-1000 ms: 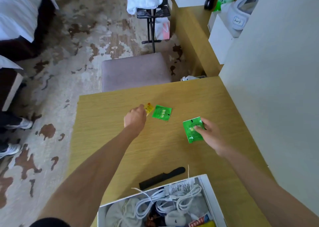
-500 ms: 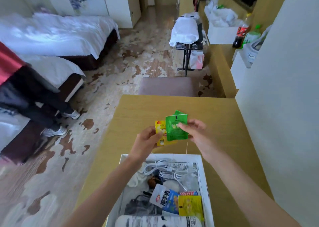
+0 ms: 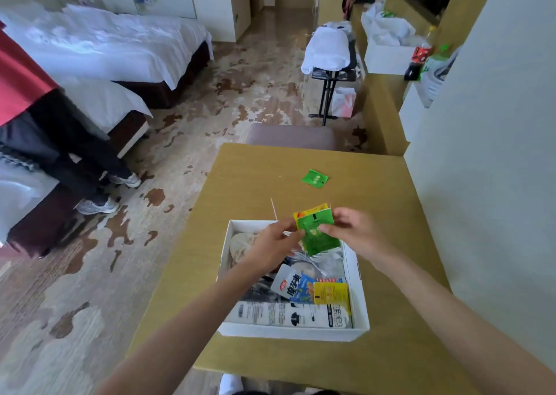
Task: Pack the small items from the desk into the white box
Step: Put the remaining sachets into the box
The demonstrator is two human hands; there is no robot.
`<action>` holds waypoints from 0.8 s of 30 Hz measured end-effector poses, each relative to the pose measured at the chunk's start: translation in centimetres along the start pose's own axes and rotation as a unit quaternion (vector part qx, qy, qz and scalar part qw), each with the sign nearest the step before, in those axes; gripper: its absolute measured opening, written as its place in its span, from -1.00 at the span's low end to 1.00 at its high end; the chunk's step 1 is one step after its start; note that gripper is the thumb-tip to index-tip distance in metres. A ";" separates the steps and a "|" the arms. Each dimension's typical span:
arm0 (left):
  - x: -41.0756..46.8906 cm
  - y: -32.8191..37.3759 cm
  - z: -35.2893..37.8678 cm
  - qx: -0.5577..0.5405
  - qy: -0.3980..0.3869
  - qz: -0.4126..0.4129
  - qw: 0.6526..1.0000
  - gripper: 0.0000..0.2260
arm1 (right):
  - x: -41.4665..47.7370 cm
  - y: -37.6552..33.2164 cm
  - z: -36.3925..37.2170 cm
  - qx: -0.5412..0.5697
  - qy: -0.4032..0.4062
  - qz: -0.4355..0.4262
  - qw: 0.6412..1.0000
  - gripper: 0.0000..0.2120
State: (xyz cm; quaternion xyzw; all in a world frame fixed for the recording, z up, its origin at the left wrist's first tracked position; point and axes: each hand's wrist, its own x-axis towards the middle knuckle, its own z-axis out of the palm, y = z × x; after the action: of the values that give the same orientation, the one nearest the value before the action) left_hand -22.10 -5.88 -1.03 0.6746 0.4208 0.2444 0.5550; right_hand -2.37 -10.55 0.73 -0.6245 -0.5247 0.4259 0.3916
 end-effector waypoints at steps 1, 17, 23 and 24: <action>-0.2 -0.7 0.1 0.064 -0.026 -0.001 0.998 -0.85 | -0.5 0.6 -0.4 -0.034 0.006 0.001 0.999 -0.88; -1.2 -6.0 -0.9 0.355 -0.353 0.023 0.866 -0.70 | -1.0 5.4 2.3 -0.528 -0.250 0.016 0.812 -0.82; -1.7 -6.6 -1.4 0.336 -0.354 0.018 0.873 -0.69 | -1.2 5.7 3.8 -0.669 -0.274 -0.062 0.688 -0.71; -1.8 -6.7 -1.5 0.333 -0.351 0.016 0.875 -0.70 | -1.0 5.4 3.6 -0.681 -0.264 -0.075 0.679 -0.67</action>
State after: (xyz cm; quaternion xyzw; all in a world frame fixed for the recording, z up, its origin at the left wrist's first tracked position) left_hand -26.21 -6.33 -6.76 0.8678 0.2434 -0.1542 0.4050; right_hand -4.10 -12.15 -5.43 -0.5385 -0.7967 0.0669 -0.2660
